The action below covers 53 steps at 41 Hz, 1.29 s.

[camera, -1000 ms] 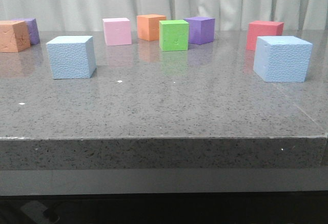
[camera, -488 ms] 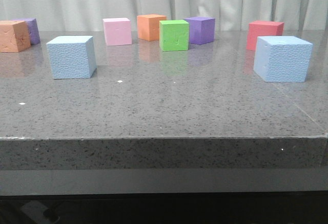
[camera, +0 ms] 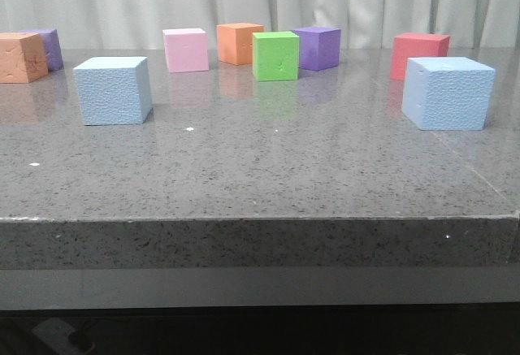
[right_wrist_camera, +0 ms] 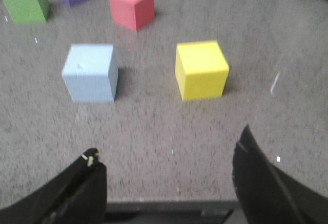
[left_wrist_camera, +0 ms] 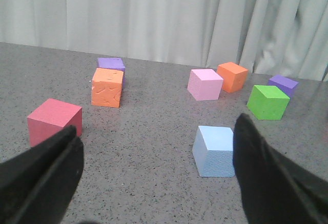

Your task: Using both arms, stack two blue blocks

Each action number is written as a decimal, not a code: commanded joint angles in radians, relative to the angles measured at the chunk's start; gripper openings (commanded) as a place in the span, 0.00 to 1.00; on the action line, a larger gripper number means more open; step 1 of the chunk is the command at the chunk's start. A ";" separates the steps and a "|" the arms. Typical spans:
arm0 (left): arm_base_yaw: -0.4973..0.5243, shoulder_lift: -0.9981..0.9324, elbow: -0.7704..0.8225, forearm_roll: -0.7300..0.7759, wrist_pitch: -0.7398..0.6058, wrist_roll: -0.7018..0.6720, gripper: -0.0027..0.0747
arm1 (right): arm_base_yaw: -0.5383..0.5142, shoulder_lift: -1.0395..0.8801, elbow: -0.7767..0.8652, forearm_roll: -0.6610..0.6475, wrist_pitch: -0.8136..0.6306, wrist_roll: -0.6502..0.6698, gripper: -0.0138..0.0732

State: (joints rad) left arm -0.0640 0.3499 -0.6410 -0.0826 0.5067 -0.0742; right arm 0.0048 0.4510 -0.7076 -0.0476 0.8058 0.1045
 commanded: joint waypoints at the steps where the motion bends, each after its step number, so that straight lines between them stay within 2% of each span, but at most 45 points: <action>1: 0.001 0.015 -0.026 -0.013 -0.083 -0.010 0.79 | -0.006 0.047 -0.043 -0.004 -0.008 0.001 0.78; 8: 0.001 0.015 -0.026 -0.013 -0.083 -0.010 0.79 | -0.005 0.147 -0.110 0.025 0.066 -0.010 0.83; 12: 0.007 0.015 -0.026 -0.013 -0.083 -0.010 0.79 | -0.005 0.221 -0.165 0.121 0.111 -0.097 0.83; 16: 0.007 0.015 -0.026 -0.013 -0.083 -0.010 0.79 | -0.005 0.305 -0.223 0.262 0.170 -0.247 0.83; 21: 0.007 0.015 -0.026 -0.013 -0.083 -0.010 0.79 | -0.002 0.411 -0.286 0.410 0.221 -0.331 0.83; 27: 0.007 0.015 -0.026 -0.013 -0.083 -0.010 0.79 | 0.042 0.527 -0.357 0.451 0.255 -0.364 0.83; 36: 0.007 0.015 -0.026 -0.013 -0.083 -0.010 0.79 | 0.167 0.675 -0.464 0.399 0.256 -0.334 0.83; 45: 0.007 0.015 -0.026 -0.013 -0.083 -0.010 0.79 | 0.263 0.810 -0.575 0.125 0.249 -0.094 0.83; 53: 0.007 0.015 -0.026 -0.013 -0.083 -0.010 0.79 | 0.273 0.915 -0.665 -0.047 0.210 0.091 0.83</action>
State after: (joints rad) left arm -0.0605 0.3499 -0.6410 -0.0831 0.5067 -0.0760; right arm 0.2749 1.3581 -1.3112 -0.0187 1.0767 0.1269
